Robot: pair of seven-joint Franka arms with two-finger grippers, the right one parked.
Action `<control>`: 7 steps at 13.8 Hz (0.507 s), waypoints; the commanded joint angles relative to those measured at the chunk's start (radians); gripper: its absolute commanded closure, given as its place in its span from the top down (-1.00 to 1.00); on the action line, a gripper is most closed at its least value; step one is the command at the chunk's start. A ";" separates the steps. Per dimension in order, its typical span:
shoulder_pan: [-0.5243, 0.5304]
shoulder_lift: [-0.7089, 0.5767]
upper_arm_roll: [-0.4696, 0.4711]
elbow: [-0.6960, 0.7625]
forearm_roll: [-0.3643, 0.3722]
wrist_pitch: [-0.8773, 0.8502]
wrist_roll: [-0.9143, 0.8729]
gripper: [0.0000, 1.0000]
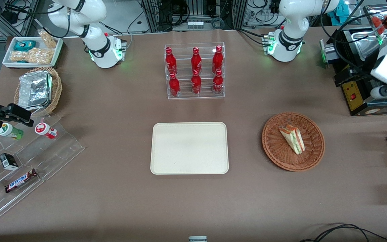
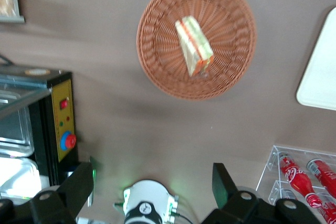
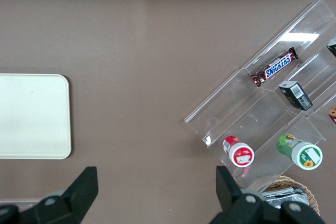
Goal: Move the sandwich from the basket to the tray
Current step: 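Move the left gripper from rest toward the wicker basket, then lower the open left gripper over the wrapped sandwich in the basket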
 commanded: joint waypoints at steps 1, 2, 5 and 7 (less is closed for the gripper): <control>0.004 0.057 -0.004 -0.015 0.006 -0.003 -0.128 1.00; 0.003 0.078 -0.004 -0.032 0.009 0.033 -0.176 1.00; 0.001 0.091 -0.004 -0.168 0.005 0.237 -0.264 1.00; -0.005 0.094 -0.005 -0.231 0.003 0.346 -0.336 1.00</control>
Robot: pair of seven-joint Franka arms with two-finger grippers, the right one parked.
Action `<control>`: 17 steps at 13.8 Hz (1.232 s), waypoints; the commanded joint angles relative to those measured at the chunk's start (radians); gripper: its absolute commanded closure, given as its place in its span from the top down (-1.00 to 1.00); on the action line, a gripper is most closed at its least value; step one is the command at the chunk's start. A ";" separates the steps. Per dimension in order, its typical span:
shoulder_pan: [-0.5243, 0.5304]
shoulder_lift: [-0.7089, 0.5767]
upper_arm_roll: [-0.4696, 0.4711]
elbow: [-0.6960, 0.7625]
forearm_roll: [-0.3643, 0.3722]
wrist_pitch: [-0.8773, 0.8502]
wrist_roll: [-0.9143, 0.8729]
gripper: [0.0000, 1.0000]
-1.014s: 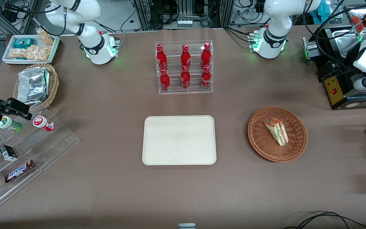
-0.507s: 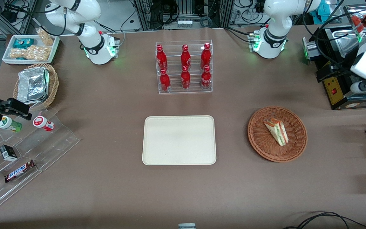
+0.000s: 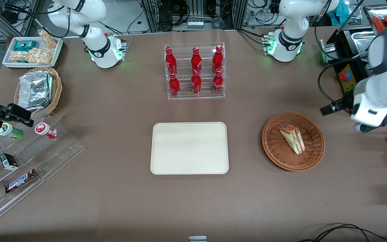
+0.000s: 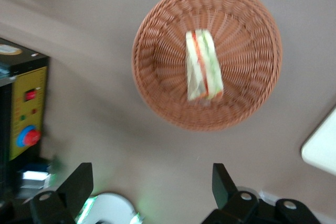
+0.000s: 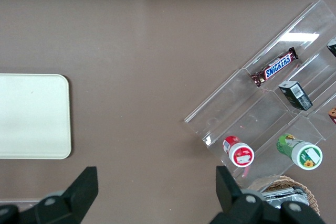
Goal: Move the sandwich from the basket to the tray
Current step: 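Lower the open left gripper over the wrapped sandwich in the basket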
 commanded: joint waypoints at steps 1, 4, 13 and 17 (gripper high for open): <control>-0.006 -0.019 -0.005 -0.097 0.003 0.132 -0.101 1.00; -0.006 0.004 -0.006 -0.171 0.000 0.275 -0.143 1.00; -0.006 0.165 -0.006 -0.261 0.000 0.602 -0.225 1.00; -0.006 0.189 -0.008 -0.263 0.000 0.623 -0.264 1.00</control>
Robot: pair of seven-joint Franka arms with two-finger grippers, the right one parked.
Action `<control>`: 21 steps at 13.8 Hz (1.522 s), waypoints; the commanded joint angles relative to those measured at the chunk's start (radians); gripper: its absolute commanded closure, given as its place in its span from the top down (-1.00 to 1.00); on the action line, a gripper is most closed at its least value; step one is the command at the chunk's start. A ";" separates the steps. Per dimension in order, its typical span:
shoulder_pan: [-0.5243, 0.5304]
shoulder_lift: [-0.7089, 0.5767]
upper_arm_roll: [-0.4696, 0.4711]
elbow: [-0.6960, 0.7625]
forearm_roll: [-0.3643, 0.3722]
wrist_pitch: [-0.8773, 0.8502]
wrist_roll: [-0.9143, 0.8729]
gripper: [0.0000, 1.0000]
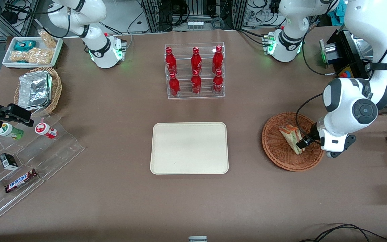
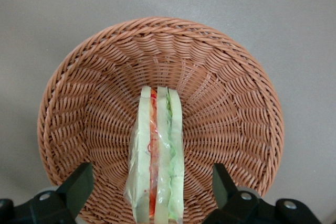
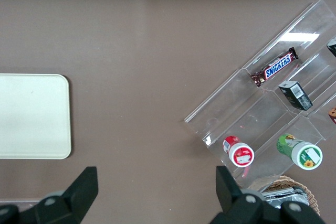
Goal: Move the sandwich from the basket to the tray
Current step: 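Lower the open left gripper over the wrapped sandwich in the basket, then close the left gripper on the sandwich's crust edge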
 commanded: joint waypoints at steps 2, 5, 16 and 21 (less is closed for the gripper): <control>-0.004 0.012 -0.003 0.004 0.001 0.014 -0.035 1.00; -0.004 0.024 -0.003 0.004 0.001 0.014 -0.051 1.00; -0.024 0.090 -0.005 -0.022 0.004 0.048 -0.065 1.00; -0.024 0.125 -0.005 -0.020 0.006 0.041 -0.065 -0.51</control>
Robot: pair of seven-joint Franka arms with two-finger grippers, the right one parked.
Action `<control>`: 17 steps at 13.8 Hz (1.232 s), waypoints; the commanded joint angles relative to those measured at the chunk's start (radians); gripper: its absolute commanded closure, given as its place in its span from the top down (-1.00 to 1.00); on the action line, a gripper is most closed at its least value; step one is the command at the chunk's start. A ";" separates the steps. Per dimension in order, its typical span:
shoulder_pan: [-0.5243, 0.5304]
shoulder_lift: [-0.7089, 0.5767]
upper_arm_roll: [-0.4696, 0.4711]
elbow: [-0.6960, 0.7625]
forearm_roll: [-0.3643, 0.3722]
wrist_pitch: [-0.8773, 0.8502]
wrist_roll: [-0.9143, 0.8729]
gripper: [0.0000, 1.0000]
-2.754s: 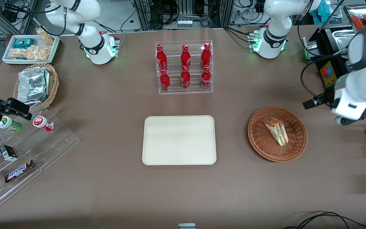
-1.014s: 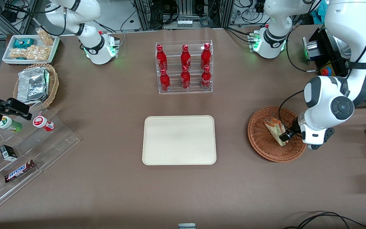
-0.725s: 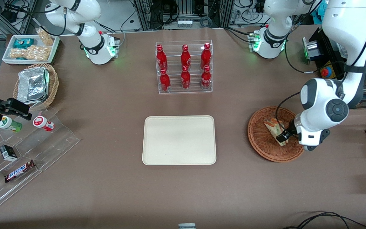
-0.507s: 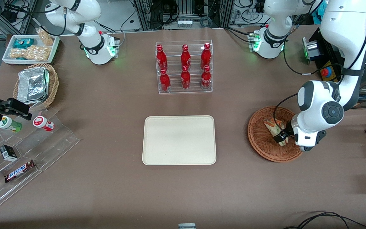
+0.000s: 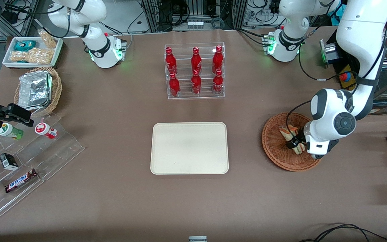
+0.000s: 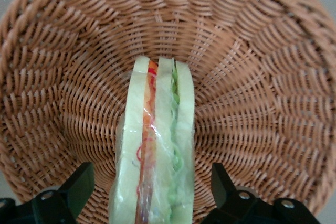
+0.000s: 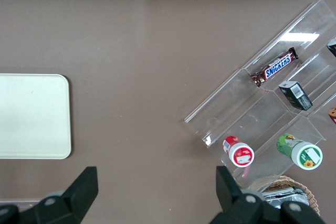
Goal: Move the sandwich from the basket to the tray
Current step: 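Close the left gripper on the sandwich's crust edge, then lift the sandwich and carry it over the cream tray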
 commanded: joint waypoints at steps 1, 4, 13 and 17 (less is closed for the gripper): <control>-0.008 0.002 0.001 0.004 0.004 0.003 -0.015 -0.79; -0.008 -0.041 0.001 0.021 0.009 -0.037 -0.009 -0.99; -0.010 -0.047 -0.358 0.289 0.136 -0.384 0.114 -0.91; -0.212 0.186 -0.450 0.518 0.228 -0.382 0.022 -0.89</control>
